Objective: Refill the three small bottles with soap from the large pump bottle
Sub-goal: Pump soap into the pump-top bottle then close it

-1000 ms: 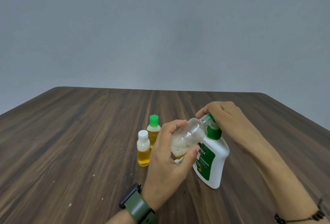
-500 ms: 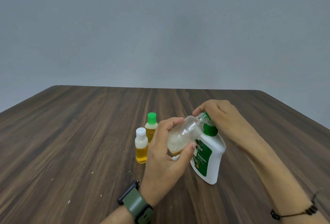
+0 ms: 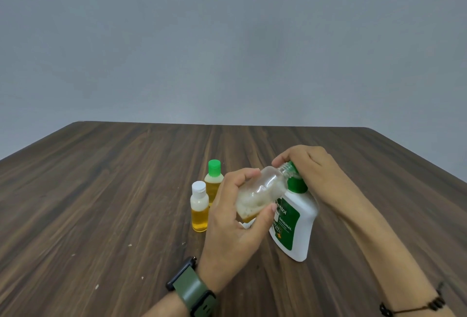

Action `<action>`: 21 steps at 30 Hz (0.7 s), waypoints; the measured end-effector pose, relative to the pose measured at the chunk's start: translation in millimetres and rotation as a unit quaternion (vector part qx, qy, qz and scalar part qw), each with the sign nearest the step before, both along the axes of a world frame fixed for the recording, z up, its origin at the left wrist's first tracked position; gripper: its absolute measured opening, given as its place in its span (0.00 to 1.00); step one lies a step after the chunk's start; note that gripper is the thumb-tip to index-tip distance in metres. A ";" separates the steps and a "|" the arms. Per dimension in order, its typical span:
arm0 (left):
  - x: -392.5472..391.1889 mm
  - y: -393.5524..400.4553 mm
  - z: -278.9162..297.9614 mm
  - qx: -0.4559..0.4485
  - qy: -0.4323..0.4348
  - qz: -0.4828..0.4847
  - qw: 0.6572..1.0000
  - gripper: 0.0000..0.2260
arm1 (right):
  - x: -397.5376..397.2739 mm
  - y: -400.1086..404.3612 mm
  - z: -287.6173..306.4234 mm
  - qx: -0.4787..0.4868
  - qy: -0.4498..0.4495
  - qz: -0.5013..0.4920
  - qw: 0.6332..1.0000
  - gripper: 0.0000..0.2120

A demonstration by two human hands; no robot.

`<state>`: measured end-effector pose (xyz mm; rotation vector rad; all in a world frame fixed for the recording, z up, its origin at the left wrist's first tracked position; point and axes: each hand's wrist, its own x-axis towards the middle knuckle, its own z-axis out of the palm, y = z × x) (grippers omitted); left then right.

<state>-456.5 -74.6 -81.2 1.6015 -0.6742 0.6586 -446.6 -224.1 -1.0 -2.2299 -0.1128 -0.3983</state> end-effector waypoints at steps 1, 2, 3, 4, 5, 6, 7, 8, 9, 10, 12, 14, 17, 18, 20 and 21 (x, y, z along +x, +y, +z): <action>-0.2 -0.2 -0.4 0.002 -0.001 0.000 1.000 0.19 | -0.6 0.0 -2.0 0.006 0.000 -0.001 1.000 0.17; -0.3 -0.4 -0.4 0.001 -0.004 0.000 1.000 0.19 | -1.0 -0.1 -2.4 0.008 0.000 0.000 1.000 0.17; -0.4 -0.3 -0.2 -0.001 -0.005 -0.001 1.000 0.19 | -1.3 0.1 -1.1 0.005 -0.001 0.000 1.000 0.17; -0.4 0.1 0.5 -0.004 -0.004 -0.003 1.000 0.19 | -1.1 0.1 1.3 -0.001 -0.002 0.001 1.000 0.17; -0.3 0.4 1.5 -0.008 -0.002 -0.005 1.000 0.19 | -0.9 0.2 4.4 -0.008 0.000 0.003 1.000 0.17; 0.0 0.8 2.3 -0.011 0.001 -0.007 1.000 0.19 | -0.7 0.3 7.4 -0.016 0.004 0.007 1.000 0.18; 0.1 1.1 2.8 -0.012 0.003 -0.007 1.000 0.19 | -0.6 0.6 9.7 -0.023 0.009 0.012 1.000 0.18; 0.0 1.2 3.1 -0.012 0.002 -0.006 1.000 0.19 | -0.6 0.6 10.8 -0.027 0.011 0.015 0.999 0.17; -0.4 1.3 3.4 -0.011 0.001 -0.006 1.000 0.19 | -0.7 0.5 10.7 -0.025 0.012 0.015 0.999 0.17; -0.7 1.4 3.4 -0.010 0.000 -0.006 1.000 0.19 | -0.8 0.5 9.2 -0.019 0.011 0.013 1.000 0.17; 0.0 1.2 1.9 -0.004 -0.004 -0.003 1.000 0.19 | -0.7 0.7 3.3 0.000 0.009 0.005 1.000 0.17; 0.1 1.0 0.4 0.003 -0.006 -0.002 1.000 0.19 | -1.5 0.8 -2.9 0.021 0.012 -0.003 1.000 0.17; -0.4 0.8 1.1 -0.002 -0.009 -0.007 1.000 0.19 | -2.0 1.6 -0.5 0.020 0.011 0.003 1.000 0.17; -0.3 1.0 1.9 -0.003 -0.008 -0.008 1.000 0.19 | -1.5 2.0 2.9 0.011 0.011 0.005 1.000 0.17; -0.1 1.7 4.0 -0.007 -0.003 -0.010 1.000 0.19 | -0.4 2.4 10.0 -0.009 0.016 0.011 1.000 0.17; 0.1 1.8 4.5 -0.007 -0.002 -0.010 1.000 0.19 | -0.1 2.3 12.1 -0.016 0.018 0.014 1.000 0.17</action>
